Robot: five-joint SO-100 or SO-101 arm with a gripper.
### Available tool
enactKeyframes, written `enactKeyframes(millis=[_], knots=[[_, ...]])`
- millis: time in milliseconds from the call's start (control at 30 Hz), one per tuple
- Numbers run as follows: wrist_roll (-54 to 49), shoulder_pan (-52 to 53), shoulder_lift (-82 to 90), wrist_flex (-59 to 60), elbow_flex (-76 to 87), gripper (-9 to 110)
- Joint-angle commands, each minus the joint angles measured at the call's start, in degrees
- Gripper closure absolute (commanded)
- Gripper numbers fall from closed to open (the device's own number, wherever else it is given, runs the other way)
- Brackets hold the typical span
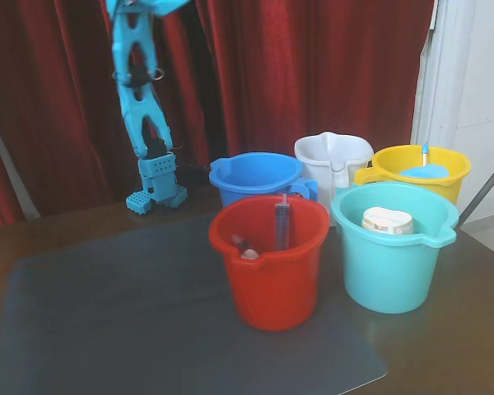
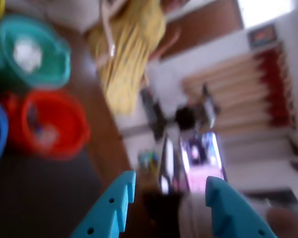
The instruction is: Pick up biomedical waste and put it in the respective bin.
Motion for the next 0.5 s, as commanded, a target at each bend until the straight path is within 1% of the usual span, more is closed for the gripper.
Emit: enactKeyframes(millis=[0,133,200,267,367,467], knots=[[-4.1,9.8,12.7,17.1,16.4,86],[-10.4,17.8,29.6,11.4,39.9,86],[-13.1,21.1,39.8,5.5,54.7,86],[-13.8,22.9,49.2,-0.4,68.6,86],[-13.1,22.8,62.8,-6.2,87.1,87],[-13.1,23.3,58.7,-8.6,94.6,93]])
